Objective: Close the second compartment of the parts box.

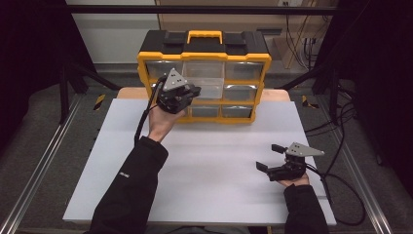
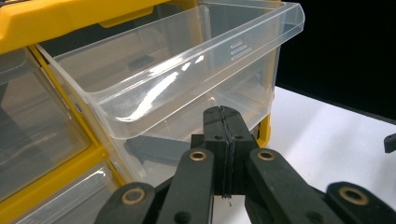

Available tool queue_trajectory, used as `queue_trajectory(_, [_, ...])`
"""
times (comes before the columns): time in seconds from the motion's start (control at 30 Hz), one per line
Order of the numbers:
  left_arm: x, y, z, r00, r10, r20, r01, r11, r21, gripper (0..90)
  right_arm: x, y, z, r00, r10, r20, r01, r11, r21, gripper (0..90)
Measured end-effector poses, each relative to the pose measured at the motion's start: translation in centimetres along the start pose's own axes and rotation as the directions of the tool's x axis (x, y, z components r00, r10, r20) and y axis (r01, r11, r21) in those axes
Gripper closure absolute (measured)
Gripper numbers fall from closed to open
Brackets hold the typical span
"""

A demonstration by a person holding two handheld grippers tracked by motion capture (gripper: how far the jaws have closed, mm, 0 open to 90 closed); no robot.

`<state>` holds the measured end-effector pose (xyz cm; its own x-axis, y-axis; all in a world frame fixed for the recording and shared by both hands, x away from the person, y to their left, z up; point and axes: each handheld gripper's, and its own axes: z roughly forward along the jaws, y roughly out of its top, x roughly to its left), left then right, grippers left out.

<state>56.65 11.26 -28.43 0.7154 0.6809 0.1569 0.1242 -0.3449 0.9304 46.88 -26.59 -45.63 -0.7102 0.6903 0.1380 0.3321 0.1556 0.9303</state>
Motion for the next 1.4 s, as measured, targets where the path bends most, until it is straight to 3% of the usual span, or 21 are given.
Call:
queue_trajectory(0.3, [0.2,0.1,0.5,0.9997,0.023,-0.001,-0.023,0.9997,-0.011,89.2,0.0,0.0,0.0,1.0000,-0.001,-0.001,0.001,1.000,0.001,0.1])
queue_trajectory(0.4, [0.4,0.0,0.5,1.0000,0.000,-0.002,0.000,1.0000,-0.001,89.2,0.0,0.0,0.1,1.0000,-0.001,-0.001,0.001,1.000,0.001,0.1])
queue_trajectory(1.4, [1.3,0.6,1.6,0.9995,0.014,-0.027,-0.013,0.9998,0.016,89.2,0.0,0.0,0.0,1.0000,-0.002,0.000,0.002,1.000,0.002,0.1])
